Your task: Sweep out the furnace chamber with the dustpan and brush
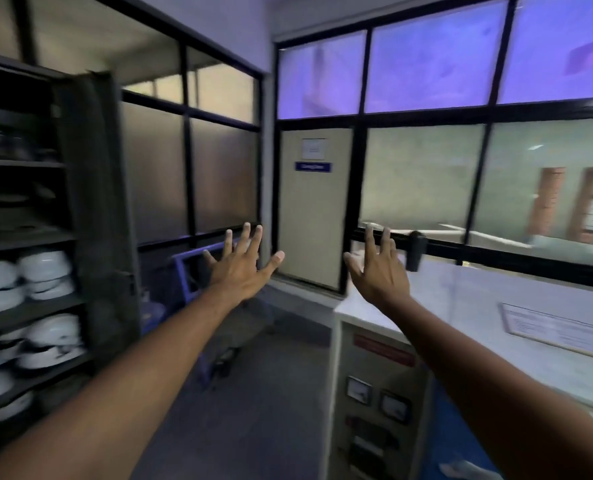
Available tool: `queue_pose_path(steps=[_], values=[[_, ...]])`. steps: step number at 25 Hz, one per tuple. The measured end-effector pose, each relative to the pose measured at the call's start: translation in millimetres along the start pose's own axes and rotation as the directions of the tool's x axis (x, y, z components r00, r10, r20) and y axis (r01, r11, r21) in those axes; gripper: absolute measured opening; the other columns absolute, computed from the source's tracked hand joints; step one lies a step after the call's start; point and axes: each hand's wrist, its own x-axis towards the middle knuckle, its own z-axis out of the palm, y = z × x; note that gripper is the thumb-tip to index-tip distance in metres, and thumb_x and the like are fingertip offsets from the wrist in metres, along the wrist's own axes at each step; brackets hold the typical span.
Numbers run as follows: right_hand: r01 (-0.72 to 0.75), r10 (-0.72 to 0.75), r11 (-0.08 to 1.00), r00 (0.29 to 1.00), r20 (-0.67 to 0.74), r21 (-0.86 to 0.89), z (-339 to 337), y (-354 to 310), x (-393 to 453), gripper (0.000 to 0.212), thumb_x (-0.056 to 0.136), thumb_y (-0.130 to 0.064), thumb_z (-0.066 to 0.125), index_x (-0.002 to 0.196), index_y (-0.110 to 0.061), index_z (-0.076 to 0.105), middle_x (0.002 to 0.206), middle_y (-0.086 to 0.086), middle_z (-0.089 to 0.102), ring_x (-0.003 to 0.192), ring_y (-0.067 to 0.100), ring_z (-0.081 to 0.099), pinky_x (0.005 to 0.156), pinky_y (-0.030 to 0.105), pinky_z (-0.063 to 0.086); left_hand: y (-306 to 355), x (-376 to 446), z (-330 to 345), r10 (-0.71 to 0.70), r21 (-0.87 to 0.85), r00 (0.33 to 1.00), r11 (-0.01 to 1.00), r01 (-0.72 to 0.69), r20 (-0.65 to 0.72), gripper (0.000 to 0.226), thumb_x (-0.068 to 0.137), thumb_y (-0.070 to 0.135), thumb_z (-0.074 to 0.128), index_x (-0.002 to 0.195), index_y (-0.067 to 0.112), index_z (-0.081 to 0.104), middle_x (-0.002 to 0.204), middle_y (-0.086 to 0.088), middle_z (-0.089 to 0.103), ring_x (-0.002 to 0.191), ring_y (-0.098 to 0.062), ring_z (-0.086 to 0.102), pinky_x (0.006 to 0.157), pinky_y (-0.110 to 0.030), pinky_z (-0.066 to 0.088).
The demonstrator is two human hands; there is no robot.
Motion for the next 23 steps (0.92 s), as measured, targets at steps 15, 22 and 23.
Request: queue_pose_path(steps=[15,22,23], values=[[0.394,-0.605,0.781,0.668,0.433,0.484,244.1,-343.2,-187.5,0.088,0.094,-0.077,0.028,0.164,-0.029,0.005,0.171,0.013,0.002,0.157,0.034,0.013,0.117,0.057,0.029,-322.8,-294.1,-5.3,-0.724,0.229,0.69,0.668,0.708,-0.023,0.101,0.07,0.1,0.003,0.158,0.049,-0.001,0.169,0.02,-0.01,0.158,-0.027,-0.008,0.112,-0.078,0.005],[0.323,-0.613,0.788,0.341,0.712,0.524,362.4,-364.4,-405.0,0.089,0.094,-0.076,0.029,0.164,-0.027,0.004,0.171,0.013,0.001,0.157,0.034,0.009,0.119,0.057,0.024,-393.0,-488.0,88.5,-0.75,0.255,0.656,0.651,0.714,0.079,0.055,0.099,0.072,0.014,0.15,0.053,0.017,0.167,-0.008,0.026,0.151,-0.048,0.023,0.108,-0.08,0.024],[0.316,-0.595,0.8,0.305,0.743,0.51,377.7,-359.2,-429.6,0.087,0.095,-0.074,0.03,0.164,-0.025,0.006,0.171,0.015,0.003,0.157,0.035,0.012,0.118,0.057,0.027,-401.6,-505.4,106.3,-0.775,0.283,0.629,0.619,0.732,0.066,0.053,0.102,0.068,0.019,0.152,0.048,0.02,0.165,-0.008,0.03,0.149,-0.047,0.029,0.106,-0.079,0.028]])
